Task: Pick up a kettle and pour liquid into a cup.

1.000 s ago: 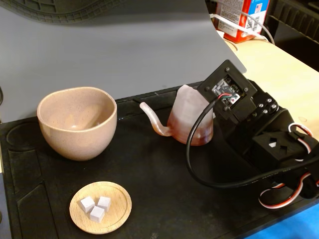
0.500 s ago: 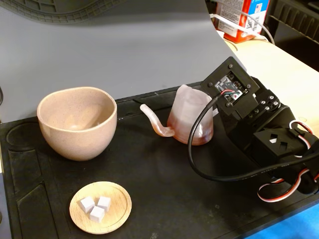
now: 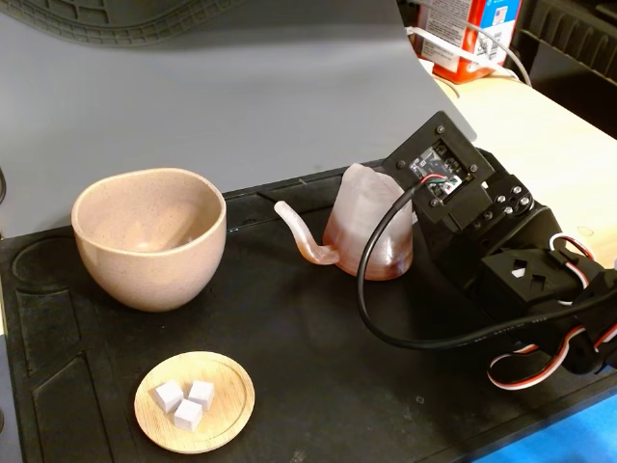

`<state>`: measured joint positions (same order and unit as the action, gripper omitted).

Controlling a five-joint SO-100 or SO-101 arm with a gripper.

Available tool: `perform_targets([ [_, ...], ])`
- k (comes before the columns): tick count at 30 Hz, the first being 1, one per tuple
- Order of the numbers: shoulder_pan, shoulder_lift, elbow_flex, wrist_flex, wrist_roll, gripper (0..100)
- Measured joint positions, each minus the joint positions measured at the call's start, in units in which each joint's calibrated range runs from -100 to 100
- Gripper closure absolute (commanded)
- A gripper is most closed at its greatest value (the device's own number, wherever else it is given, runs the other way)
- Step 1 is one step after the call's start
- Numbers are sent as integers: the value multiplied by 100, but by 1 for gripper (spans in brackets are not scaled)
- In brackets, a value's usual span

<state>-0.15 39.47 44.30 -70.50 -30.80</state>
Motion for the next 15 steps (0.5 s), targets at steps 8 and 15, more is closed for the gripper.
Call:
perform_targets([
  [8,0,0,-136,0,0,78],
  [15,8,34,-185,0,0,86],
])
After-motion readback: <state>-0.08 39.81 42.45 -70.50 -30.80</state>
